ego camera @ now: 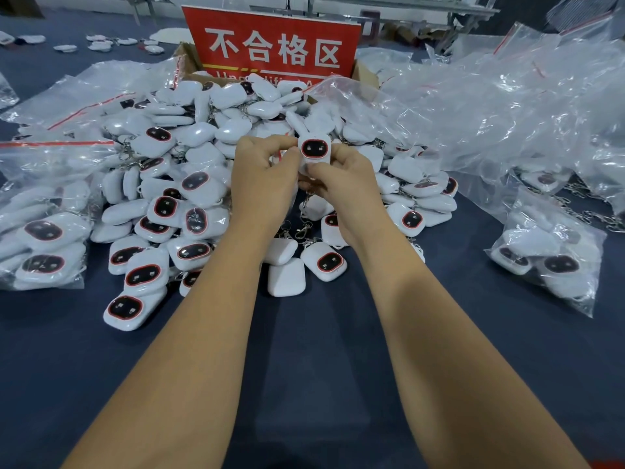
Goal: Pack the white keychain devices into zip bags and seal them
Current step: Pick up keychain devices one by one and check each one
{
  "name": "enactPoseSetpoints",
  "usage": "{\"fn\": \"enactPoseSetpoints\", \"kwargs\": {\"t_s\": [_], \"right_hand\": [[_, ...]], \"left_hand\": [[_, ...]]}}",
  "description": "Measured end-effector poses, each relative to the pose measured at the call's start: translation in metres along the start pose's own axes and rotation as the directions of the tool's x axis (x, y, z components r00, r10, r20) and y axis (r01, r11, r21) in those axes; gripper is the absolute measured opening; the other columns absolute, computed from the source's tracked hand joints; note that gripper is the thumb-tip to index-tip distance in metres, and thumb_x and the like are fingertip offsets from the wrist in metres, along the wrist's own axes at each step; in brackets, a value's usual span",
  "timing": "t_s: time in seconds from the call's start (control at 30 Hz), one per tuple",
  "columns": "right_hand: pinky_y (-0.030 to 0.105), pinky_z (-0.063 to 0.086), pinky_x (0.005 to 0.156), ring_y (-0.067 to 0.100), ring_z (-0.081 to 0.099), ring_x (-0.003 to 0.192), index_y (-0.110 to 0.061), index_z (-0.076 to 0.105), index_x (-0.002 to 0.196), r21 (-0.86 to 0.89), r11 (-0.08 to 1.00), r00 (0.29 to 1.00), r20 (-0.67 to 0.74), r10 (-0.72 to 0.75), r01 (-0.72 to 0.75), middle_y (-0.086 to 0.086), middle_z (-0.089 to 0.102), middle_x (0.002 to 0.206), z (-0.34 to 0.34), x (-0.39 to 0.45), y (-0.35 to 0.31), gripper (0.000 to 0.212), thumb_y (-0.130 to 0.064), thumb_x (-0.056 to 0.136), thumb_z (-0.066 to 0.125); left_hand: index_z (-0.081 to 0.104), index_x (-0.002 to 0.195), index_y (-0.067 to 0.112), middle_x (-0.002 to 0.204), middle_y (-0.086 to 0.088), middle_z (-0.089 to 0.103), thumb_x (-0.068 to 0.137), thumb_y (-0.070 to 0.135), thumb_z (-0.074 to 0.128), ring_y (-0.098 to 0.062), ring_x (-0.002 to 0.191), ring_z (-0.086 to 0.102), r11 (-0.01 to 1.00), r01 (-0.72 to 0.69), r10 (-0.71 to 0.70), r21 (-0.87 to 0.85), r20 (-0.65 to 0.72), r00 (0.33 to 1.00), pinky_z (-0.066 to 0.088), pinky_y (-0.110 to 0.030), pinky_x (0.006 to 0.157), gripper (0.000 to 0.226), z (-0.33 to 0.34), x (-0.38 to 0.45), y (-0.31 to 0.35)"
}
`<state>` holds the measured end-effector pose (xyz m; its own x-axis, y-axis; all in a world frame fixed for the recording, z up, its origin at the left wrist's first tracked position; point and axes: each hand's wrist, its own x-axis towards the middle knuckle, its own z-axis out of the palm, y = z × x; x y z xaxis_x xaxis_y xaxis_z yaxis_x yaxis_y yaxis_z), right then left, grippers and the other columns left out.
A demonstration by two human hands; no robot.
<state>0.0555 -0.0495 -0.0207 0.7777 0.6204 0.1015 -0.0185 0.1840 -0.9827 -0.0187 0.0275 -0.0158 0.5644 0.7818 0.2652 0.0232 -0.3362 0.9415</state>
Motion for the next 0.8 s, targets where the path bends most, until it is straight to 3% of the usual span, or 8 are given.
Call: {"fn": "enactPoseSetpoints", "kwargs": {"t_s": [0.07, 0.17, 0.27, 0.4, 0.5, 0.57, 0.67, 0.8], "right_hand": [[0.041, 0.057, 0.088, 0.024, 0.067, 0.086, -0.004, 0.066, 0.108, 0.013, 1.000, 1.000, 0.021, 0.010, -0.011, 0.015, 0.071, 0.097, -0.001, 0.000, 0.000, 0.023, 0.008, 0.089, 0.059], [0.037, 0.057, 0.083, 0.023, 0.067, 0.083, -0.008, 0.067, 0.105, 0.022, 1.000, 0.999, 0.038, 0.002, -0.003, 0.013, 0.070, 0.095, -0.003, 0.000, -0.001, 0.022, 0.006, 0.093, 0.056], [0.040, 0.056, 0.087, 0.024, 0.067, 0.086, -0.011, 0.067, 0.103, -0.027, 1.000, 1.000, 0.012, -0.014, 0.014, 0.015, 0.072, 0.097, -0.003, 0.000, 0.000, 0.021, 0.004, 0.094, 0.056], [0.035, 0.057, 0.081, 0.022, 0.068, 0.083, -0.013, 0.067, 0.100, -0.050, 0.999, 1.000, 0.004, -0.013, 0.014, 0.014, 0.072, 0.095, -0.005, 0.001, 0.001, 0.022, 0.005, 0.094, 0.054], [0.029, 0.057, 0.073, 0.018, 0.068, 0.078, -0.014, 0.066, 0.098, -0.061, 0.998, 1.000, 0.003, -0.007, 0.008, 0.010, 0.073, 0.091, -0.005, 0.002, 0.002, 0.024, 0.004, 0.095, 0.052], [0.034, 0.058, 0.074, 0.020, 0.070, 0.081, -0.013, 0.067, 0.102, -0.074, 0.997, 1.000, 0.000, -0.005, 0.005, 0.011, 0.074, 0.093, -0.005, 0.001, 0.003, 0.022, 0.002, 0.095, 0.052], [0.055, 0.057, 0.080, 0.031, 0.072, 0.094, -0.021, 0.067, 0.101, -0.093, 0.996, 1.000, -0.014, -0.002, 0.001, 0.011, 0.075, 0.096, -0.003, -0.001, 0.003, 0.024, -0.003, 0.090, 0.057], [0.049, 0.055, 0.072, 0.024, 0.067, 0.087, -0.030, 0.069, 0.094, -0.051, 0.999, 0.999, -0.035, -0.008, 0.006, 0.012, 0.072, 0.100, -0.001, -0.004, 0.000, 0.020, -0.015, 0.088, 0.058]], "left_hand": [[0.072, 0.103, 0.022, 0.112, -0.008, 0.052, 0.092, 0.022, 0.058, -0.018, 0.092, 0.058, 1.000, -0.007, 0.007, 0.009, -0.039, 0.999, 0.051, -0.040, 0.093, 0.018, 0.001, 0.000, -0.001], [0.072, 0.100, 0.025, 0.112, -0.014, 0.056, 0.092, 0.023, 0.056, -0.019, 0.084, 0.053, 1.000, -0.010, 0.010, -0.011, -0.020, 1.000, 0.050, -0.046, 0.088, 0.019, 0.001, 0.000, 0.000], [0.071, 0.100, 0.023, 0.110, -0.006, 0.053, 0.092, 0.024, 0.056, -0.021, 0.087, 0.056, 1.000, -0.011, 0.010, -0.019, -0.037, 0.999, 0.050, -0.045, 0.090, 0.016, 0.002, 0.000, 0.000], [0.071, 0.111, 0.023, 0.111, 0.007, 0.047, 0.094, 0.027, 0.057, 0.000, 0.096, 0.054, 0.998, -0.050, 0.052, 0.044, -0.048, 0.997, 0.042, -0.015, 0.085, 0.023, 0.005, -0.001, -0.005], [0.070, 0.110, 0.025, 0.110, 0.008, 0.047, 0.094, 0.030, 0.057, -0.003, 0.100, 0.053, 0.994, -0.072, 0.076, 0.080, -0.044, 0.996, 0.038, -0.013, 0.081, 0.022, 0.006, 0.000, -0.008], [0.069, 0.111, 0.026, 0.107, 0.010, 0.046, 0.094, 0.030, 0.058, -0.006, 0.101, 0.053, 0.993, -0.083, 0.088, 0.084, -0.053, 0.995, 0.037, -0.013, 0.081, 0.020, 0.007, 0.000, -0.008], [0.069, 0.112, 0.023, 0.106, 0.008, 0.045, 0.095, 0.031, 0.057, -0.008, 0.098, 0.053, 0.985, -0.104, 0.113, 0.135, -0.065, 0.991, 0.036, -0.011, 0.076, 0.023, 0.008, 0.000, -0.010], [0.071, 0.103, 0.018, 0.097, 0.012, 0.040, 0.095, 0.030, 0.054, -0.009, 0.093, 0.052, 0.974, -0.096, 0.112, 0.207, -0.066, 0.992, 0.032, -0.012, 0.070, 0.023, 0.008, 0.001, -0.010]]}}
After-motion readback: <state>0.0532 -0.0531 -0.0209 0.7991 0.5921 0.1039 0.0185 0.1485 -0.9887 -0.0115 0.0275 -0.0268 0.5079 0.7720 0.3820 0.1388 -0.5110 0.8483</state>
